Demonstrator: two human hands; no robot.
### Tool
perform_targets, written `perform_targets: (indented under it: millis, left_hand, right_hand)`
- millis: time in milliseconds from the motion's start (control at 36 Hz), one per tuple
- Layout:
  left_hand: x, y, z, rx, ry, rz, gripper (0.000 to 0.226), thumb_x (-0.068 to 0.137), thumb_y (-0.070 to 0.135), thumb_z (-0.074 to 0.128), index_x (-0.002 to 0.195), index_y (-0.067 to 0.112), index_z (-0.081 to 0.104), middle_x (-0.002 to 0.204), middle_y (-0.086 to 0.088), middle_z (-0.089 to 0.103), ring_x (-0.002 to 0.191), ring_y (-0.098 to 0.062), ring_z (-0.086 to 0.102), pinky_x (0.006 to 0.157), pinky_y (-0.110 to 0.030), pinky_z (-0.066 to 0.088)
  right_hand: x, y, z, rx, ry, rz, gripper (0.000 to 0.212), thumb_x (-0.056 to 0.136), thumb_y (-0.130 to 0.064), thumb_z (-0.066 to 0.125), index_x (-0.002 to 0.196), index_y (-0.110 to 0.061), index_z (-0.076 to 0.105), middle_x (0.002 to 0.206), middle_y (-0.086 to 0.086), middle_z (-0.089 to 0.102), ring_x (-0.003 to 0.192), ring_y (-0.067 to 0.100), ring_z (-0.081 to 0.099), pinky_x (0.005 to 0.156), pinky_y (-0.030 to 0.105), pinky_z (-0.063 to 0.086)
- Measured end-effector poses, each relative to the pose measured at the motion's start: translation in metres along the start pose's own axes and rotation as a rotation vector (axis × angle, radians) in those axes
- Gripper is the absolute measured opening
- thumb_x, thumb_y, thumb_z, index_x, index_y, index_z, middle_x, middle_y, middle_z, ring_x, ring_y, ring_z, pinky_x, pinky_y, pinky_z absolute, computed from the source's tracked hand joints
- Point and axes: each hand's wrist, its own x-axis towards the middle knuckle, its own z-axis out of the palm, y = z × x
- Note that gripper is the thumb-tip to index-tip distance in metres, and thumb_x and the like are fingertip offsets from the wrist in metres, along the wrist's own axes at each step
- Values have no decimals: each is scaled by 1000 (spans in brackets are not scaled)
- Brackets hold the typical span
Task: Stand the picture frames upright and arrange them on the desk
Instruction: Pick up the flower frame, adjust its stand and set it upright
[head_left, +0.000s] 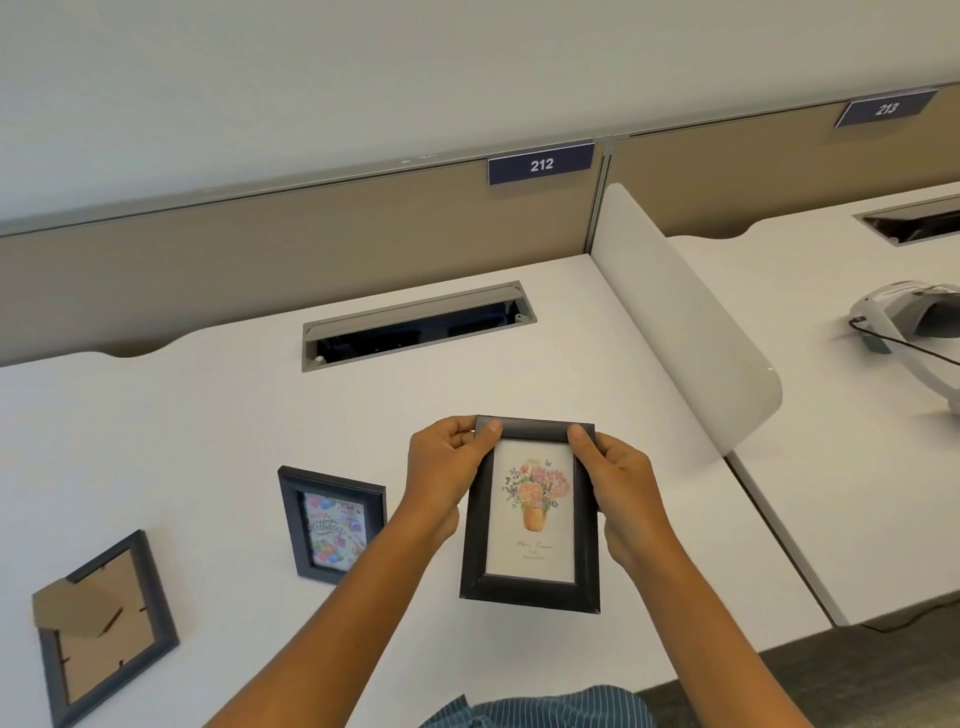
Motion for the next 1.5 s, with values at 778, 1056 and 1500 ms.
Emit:
perform_targets:
  millis: [778,1056,1500]
  left_hand:
    - [-6,-1,-13,-134,1,-49,22,89,12,81,111,9,78,103,-12,82,97,-27,80,90,-42,65]
    - [-7,4,-16,-250,-6,-125,30,86,-2,80,114,5,75,102,-15,82,95,-26,81,83,-35,66]
    - [-12,8,-10,-166,-17,-66,35,85,-1,81,117,11,74,111,-9,81,98,-26,80,82,-37,67]
  right_hand:
    - [1,46,-12,-485,-27,-1006,40,86,14,80,123,-1,78,125,3,76,131,-12,59,110,12,48]
    - [5,61,-14,-548,-67,-1037,43,87,6,86,128,-5,78,129,6,73,125,28,67,104,39,61]
    - [4,65,-10,-739,-19,-782,69,77,-36,89,135,-24,55,139,1,63,123,15,56,99,25,49]
